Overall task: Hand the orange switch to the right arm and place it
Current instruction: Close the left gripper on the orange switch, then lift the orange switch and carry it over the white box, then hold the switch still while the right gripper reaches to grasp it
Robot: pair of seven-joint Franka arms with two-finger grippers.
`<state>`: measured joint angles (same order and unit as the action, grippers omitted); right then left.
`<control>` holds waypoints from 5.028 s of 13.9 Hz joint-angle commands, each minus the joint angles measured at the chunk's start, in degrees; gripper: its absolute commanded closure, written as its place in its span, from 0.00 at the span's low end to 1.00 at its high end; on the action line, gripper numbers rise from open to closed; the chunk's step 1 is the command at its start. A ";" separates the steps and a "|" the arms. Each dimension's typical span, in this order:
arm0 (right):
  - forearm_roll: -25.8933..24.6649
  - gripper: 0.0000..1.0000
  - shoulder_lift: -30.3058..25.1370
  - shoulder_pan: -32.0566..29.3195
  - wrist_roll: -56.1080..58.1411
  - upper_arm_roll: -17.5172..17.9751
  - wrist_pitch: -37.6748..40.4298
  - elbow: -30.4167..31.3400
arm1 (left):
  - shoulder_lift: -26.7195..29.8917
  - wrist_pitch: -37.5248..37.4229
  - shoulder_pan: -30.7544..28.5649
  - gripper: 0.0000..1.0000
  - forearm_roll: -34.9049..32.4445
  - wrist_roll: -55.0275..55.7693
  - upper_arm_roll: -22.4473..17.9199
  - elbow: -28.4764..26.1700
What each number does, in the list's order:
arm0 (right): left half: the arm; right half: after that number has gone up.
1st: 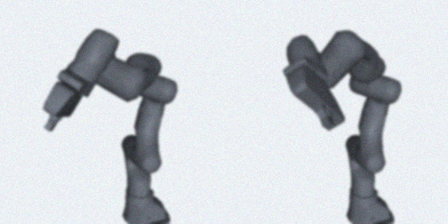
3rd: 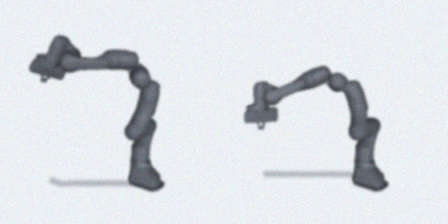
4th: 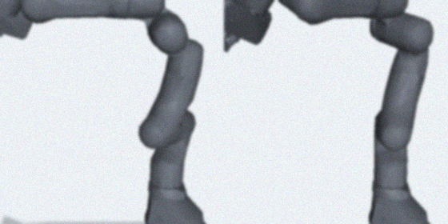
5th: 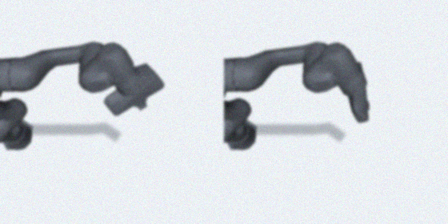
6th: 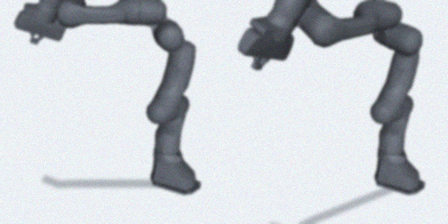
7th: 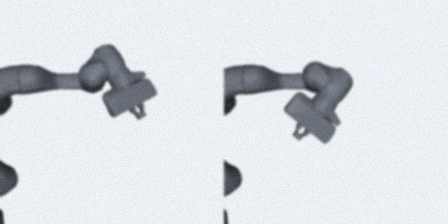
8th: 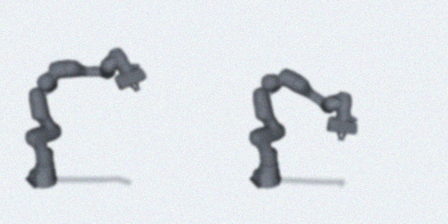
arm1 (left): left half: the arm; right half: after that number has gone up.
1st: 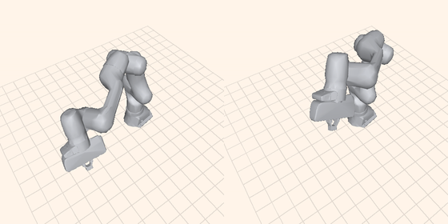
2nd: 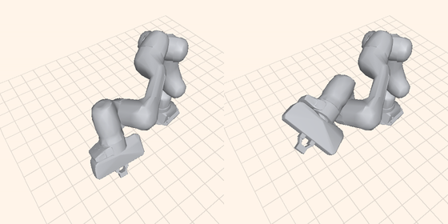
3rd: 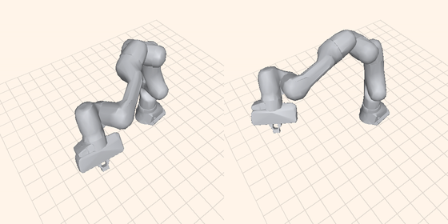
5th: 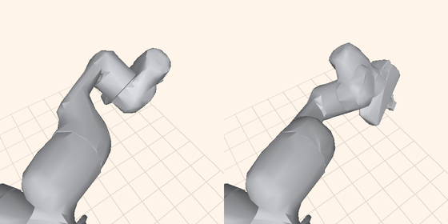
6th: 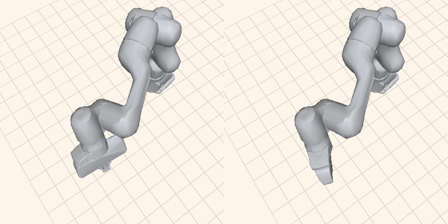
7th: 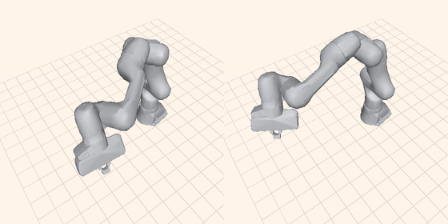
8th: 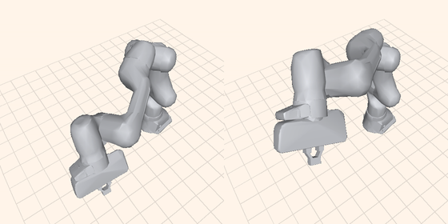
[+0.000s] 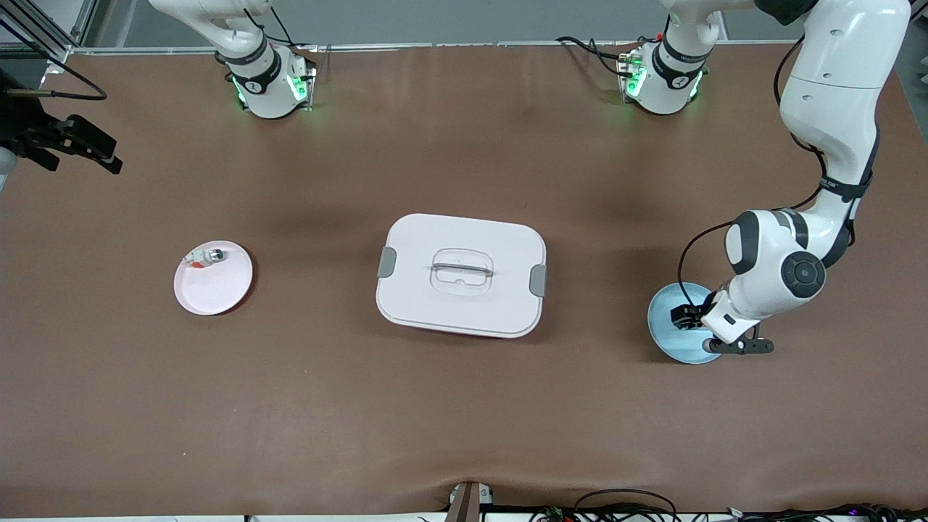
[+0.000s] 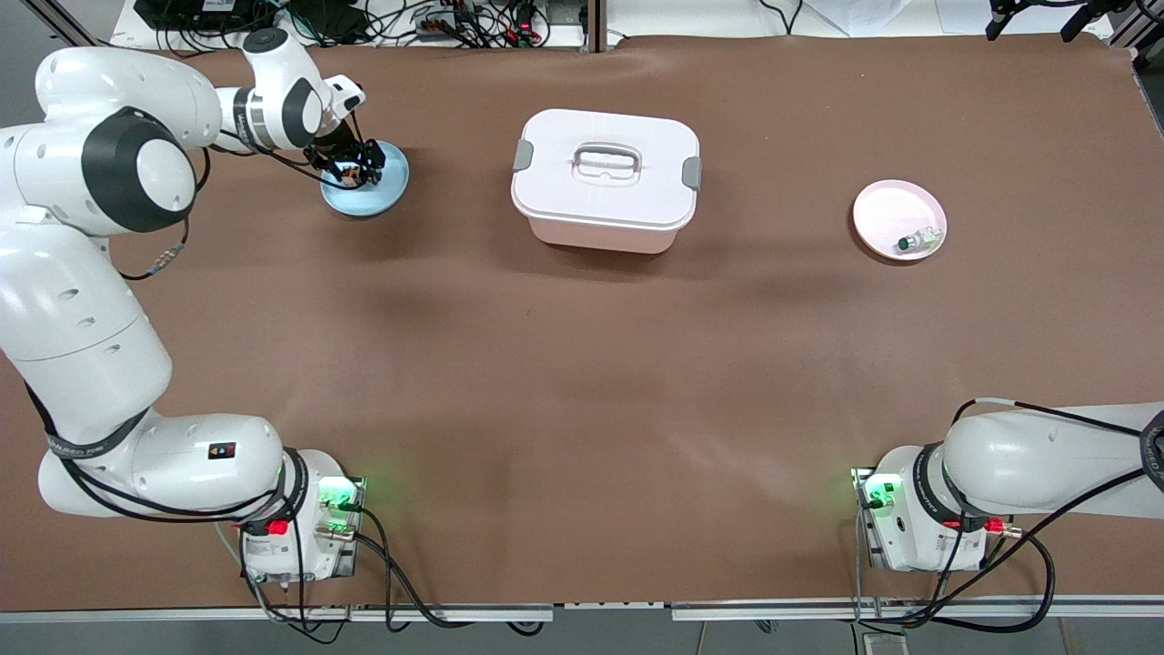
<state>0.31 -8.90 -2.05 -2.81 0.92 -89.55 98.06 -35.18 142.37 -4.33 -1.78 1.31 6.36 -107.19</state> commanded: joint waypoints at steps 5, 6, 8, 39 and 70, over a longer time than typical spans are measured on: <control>-0.66 0.00 -1.38 -0.67 -0.09 0.48 0.08 1.08 | -0.94 0.54 0.02 0.71 -1.03 -0.52 0.05 0.93; -0.66 0.00 -1.38 -0.67 -0.09 0.48 0.08 1.08 | -0.59 0.28 0.02 0.93 -1.03 -0.43 0.05 0.93; -0.66 0.00 -1.38 -0.76 -0.09 0.40 0.17 1.08 | 1.68 -0.68 -0.15 1.00 -0.95 -0.16 0.23 0.84; -0.66 0.00 -1.21 -0.94 0.00 0.22 -0.27 0.56 | 7.06 -31.46 22.51 1.00 5.29 101.06 26.59 30.71; 28.23 0.00 13.91 4.24 -1.93 0.57 -7.56 -0.15 | 0.11 -15.20 28.94 1.00 5.20 125.26 24.13 36.70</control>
<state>23.96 5.63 0.07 -2.62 1.75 -95.20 96.98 -34.29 126.39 23.93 2.78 126.07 30.90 -72.03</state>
